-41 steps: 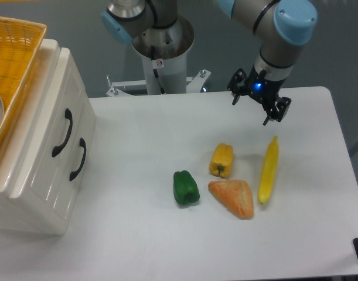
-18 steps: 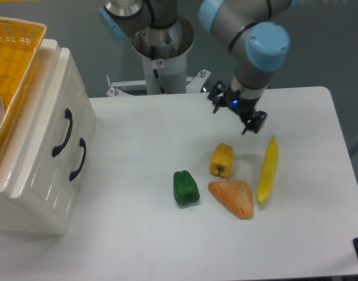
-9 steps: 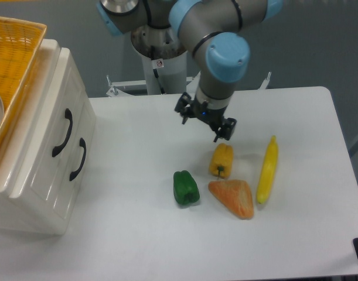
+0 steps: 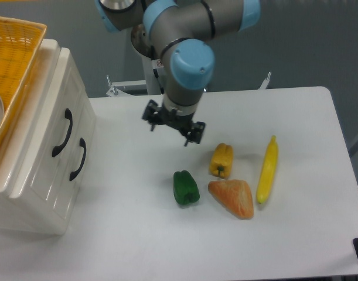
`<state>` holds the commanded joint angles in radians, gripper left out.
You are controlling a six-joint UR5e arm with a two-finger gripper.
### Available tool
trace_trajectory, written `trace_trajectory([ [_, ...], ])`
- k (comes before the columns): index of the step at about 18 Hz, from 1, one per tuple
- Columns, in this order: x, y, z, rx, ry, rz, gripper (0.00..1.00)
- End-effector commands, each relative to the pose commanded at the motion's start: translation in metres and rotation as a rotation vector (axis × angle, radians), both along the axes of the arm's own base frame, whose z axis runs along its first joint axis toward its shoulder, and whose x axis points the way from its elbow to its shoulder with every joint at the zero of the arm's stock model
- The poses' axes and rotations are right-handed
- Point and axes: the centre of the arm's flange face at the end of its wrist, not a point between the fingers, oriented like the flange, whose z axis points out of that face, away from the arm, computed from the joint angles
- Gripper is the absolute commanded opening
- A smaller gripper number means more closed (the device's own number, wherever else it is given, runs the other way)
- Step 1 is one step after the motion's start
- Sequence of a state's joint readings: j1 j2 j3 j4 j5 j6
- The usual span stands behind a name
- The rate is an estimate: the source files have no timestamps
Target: Slide open the top white drawer
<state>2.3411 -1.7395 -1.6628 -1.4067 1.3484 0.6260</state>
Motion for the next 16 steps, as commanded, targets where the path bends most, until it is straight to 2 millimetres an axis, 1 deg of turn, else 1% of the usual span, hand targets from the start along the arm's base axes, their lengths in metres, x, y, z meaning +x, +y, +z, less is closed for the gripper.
trace_trajectory([
  [3, 0.022, 0.011, 0.002, 0.0, -0.003, -0.013, 1.0],
  [5, 0.035, 0.022, 0.009, 0.004, -0.003, 0.012, 1.0],
  [7, 0.039, 0.029, 0.019, 0.043, -0.047, 0.068, 1.0],
  [10, 0.046, 0.033, 0.022, 0.05, -0.071, 0.103, 1.0],
  [12, 0.055, 0.039, 0.028, 0.045, -0.073, 0.143, 1.0],
  [14, 0.056, 0.043, 0.033, 0.06, -0.096, 0.168, 1.0],
  [16, 0.059, 0.045, 0.033, 0.067, -0.119, 0.187, 1.0],
])
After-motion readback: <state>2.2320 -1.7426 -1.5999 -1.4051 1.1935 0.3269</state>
